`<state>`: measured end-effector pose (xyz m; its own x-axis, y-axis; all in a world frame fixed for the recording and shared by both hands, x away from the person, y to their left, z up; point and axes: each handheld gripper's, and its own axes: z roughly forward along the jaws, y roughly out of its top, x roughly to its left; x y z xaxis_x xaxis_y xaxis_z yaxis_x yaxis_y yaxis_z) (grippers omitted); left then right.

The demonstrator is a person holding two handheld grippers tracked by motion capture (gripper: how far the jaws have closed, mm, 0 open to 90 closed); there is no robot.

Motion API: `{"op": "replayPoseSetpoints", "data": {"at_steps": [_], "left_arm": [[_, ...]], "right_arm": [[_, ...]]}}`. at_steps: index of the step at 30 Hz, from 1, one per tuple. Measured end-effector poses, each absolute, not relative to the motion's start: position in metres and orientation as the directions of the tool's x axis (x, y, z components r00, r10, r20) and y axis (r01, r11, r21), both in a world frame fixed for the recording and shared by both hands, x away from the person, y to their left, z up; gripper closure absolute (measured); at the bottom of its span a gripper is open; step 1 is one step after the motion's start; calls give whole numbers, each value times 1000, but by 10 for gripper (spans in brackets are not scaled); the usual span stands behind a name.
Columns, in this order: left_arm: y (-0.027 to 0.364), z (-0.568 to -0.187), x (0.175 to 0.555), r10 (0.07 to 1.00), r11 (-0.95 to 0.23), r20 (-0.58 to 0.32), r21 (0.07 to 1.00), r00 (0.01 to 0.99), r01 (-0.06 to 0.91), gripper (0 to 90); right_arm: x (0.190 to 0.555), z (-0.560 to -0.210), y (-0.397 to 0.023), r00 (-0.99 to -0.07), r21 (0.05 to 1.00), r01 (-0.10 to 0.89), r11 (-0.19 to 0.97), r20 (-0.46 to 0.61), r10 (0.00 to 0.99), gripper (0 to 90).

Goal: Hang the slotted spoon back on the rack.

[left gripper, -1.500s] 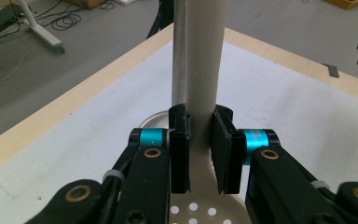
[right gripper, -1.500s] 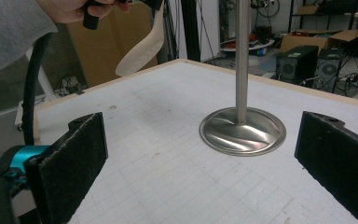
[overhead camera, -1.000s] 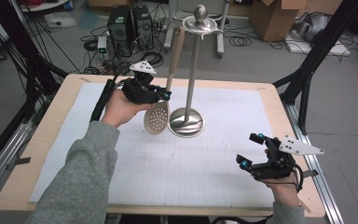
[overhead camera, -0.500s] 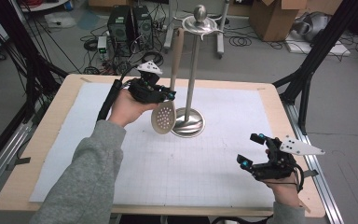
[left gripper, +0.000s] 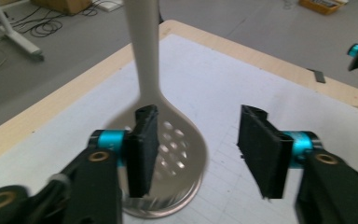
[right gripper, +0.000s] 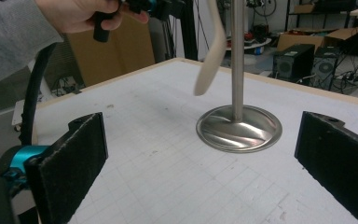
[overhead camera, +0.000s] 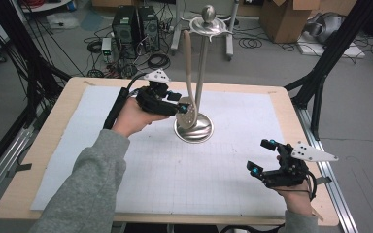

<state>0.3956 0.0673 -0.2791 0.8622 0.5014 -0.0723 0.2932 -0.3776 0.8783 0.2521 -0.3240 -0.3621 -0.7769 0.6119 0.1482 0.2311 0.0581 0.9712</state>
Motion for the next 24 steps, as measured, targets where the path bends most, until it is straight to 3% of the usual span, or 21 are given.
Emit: {"op": "replayPoseSetpoints", "data": {"at_steps": [7, 12, 16, 24], "left_arm": [[84, -290, 384, 459, -374, -50, 895, 887, 244, 256], [91, -299, 373, 431, -429, -9, 878, 902, 213, 180], [100, -305, 365, 450, -403, -43, 882, 892, 246, 152], [130, -317, 348, 507, -377, 0, 900, 862, 222, 122]], "right_arm": [[251, -361, -323, -775, 971, 231, 60, 146, 615, 12], [252, -362, -320, -776, 968, 238, 73, 145, 614, 12], [252, -362, -319, -776, 970, 232, 75, 138, 615, 12], [251, -360, -318, -769, 973, 221, 71, 129, 626, 12]]}}
